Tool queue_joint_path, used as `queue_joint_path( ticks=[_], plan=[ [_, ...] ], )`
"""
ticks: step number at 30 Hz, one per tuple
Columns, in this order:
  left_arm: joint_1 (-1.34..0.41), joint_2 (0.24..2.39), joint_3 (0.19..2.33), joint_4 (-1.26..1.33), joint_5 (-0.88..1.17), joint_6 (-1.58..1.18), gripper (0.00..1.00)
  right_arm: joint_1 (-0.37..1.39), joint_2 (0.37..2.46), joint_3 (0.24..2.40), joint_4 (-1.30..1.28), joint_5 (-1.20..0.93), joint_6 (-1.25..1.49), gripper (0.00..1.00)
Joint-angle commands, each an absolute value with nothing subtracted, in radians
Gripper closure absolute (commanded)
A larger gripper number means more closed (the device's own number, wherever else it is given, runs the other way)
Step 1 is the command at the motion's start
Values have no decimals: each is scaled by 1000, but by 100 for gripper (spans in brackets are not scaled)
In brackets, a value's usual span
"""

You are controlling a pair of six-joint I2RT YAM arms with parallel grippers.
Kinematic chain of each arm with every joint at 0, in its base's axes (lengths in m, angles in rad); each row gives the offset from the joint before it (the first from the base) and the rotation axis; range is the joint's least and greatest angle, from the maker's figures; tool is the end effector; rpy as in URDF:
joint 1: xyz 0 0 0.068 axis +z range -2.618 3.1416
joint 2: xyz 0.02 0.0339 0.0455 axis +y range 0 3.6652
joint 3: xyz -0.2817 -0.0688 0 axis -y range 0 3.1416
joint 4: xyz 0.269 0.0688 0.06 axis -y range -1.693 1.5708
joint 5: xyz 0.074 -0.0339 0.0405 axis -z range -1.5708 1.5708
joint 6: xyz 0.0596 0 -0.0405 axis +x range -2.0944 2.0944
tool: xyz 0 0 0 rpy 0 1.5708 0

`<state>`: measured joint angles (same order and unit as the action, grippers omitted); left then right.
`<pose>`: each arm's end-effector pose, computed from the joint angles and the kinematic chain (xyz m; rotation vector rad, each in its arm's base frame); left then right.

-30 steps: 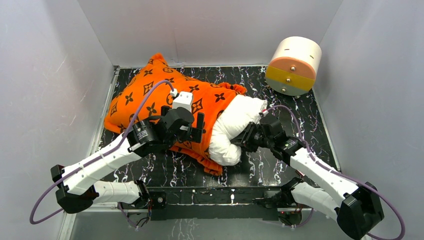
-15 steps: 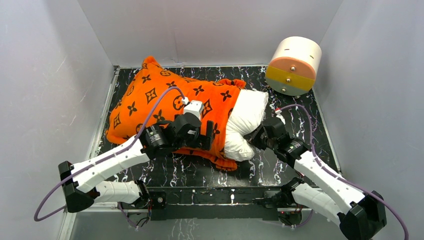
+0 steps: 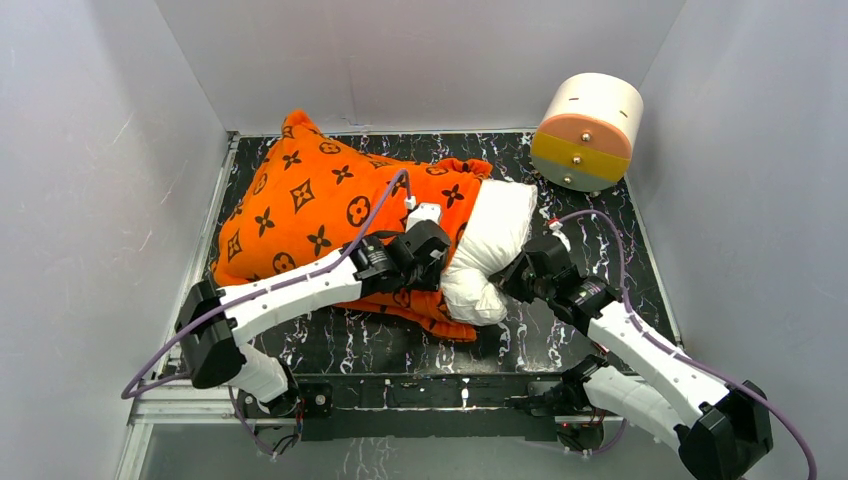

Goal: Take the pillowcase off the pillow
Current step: Remove the pillow from the pillowcase.

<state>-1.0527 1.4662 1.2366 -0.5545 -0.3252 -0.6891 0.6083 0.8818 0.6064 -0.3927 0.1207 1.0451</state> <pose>0.1941 -0.3021 0.2987 0.2678 2.3421 -0.4980 0.1851 0.1202 0.2330 0.5748 2.2732 0.7399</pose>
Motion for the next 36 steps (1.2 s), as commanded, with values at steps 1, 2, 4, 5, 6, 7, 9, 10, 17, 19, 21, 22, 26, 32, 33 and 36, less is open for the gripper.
queue_joint_path(
  ticks=[1,2,4,5,6,7,9,10,17,19,21,22,26,32,33,36],
  plan=[
    [-1054,1497,1276,-761,-474,-746,70,600,862,673,-524,292,1013,100],
    [-1054,1478,1259,-773,-495,-756,75,599,864,681,-547,318,999,100],
    [-1053,1421,1213,-791,-545,-783,81,596,875,698,-597,359,985,100],
    [-1053,1385,1190,-801,-568,-801,81,591,879,703,-613,369,977,100],
    [-1052,1349,1161,-815,-597,-818,85,587,884,707,-621,372,965,100],
    [-1052,1317,1133,-831,-624,-836,89,582,886,708,-623,371,959,100],
    [-1041,1259,1089,-891,-692,-887,95,572,887,707,-618,360,949,100],
    [-1031,1242,1074,-931,-714,-926,98,565,887,708,-614,350,942,100],
    [-1002,1169,973,-1008,-724,-1039,98,548,891,740,-588,277,882,100],
    [-1002,1160,955,-944,-683,-1003,98,547,886,743,-572,221,855,100],
    [-1002,1163,951,-904,-662,-996,98,547,876,742,-566,166,851,100],
    [-1002,1167,951,-888,-655,-991,98,547,869,739,-561,132,849,98],
    [-1002,1180,953,-850,-646,-987,99,548,825,732,-554,9,847,58],
    [-1003,1162,944,-805,-618,-927,98,547,705,730,-554,-166,877,7],
    [-1002,1156,941,-800,-617,-920,98,547,690,722,-549,-202,882,4],
    [-1002,1133,930,-764,-605,-895,96,548,674,682,-526,-316,905,1]
  ],
)
